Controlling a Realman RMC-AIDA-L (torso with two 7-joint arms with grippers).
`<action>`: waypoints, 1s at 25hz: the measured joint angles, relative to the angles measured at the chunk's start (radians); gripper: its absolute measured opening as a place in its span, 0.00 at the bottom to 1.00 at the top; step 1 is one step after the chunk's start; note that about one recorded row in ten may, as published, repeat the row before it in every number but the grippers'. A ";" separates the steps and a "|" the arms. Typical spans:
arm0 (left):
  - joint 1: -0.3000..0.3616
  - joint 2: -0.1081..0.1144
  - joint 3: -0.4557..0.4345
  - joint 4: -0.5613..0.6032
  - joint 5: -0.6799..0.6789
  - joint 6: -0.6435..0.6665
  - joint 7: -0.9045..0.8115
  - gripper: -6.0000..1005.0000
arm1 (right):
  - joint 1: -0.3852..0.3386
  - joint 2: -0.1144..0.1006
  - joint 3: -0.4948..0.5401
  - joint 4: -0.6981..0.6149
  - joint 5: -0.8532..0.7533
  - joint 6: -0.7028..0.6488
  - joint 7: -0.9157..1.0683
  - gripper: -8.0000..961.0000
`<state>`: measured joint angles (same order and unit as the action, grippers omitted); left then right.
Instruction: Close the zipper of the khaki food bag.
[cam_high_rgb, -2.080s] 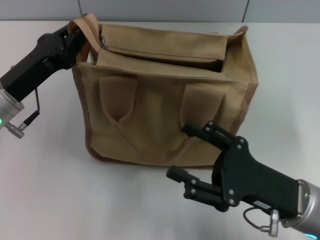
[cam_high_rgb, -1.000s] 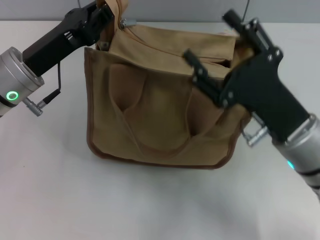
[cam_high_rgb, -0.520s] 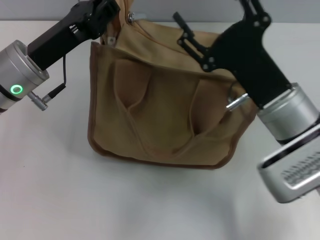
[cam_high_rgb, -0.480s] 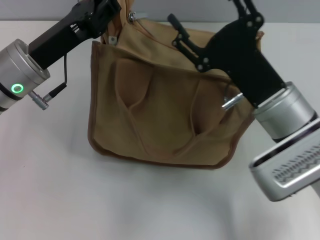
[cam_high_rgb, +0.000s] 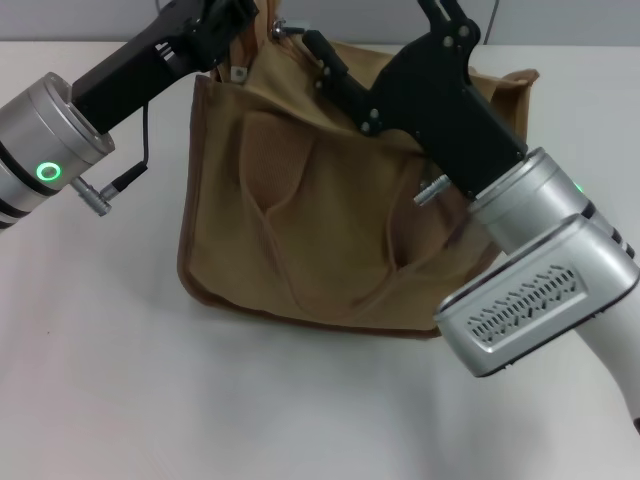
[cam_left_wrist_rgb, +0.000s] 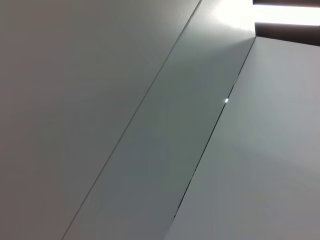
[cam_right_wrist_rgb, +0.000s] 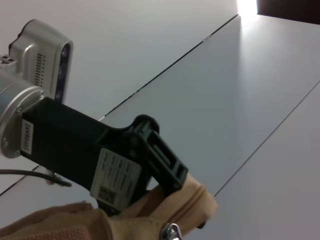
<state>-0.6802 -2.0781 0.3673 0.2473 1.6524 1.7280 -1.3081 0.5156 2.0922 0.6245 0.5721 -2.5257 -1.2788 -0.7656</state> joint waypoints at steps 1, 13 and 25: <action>-0.001 0.000 0.001 -0.001 0.001 0.000 0.001 0.07 | 0.004 0.000 0.000 0.002 0.000 0.008 -0.002 0.82; -0.002 0.000 0.006 -0.005 0.003 -0.003 -0.001 0.08 | 0.026 0.000 -0.026 0.008 -0.004 0.067 -0.003 0.82; -0.002 0.000 0.005 -0.014 -0.001 -0.013 0.007 0.09 | 0.040 0.000 -0.025 0.021 0.000 0.100 0.005 0.81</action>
<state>-0.6826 -2.0785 0.3726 0.2332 1.6512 1.7153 -1.3008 0.5551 2.0923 0.5995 0.5934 -2.5254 -1.1789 -0.7602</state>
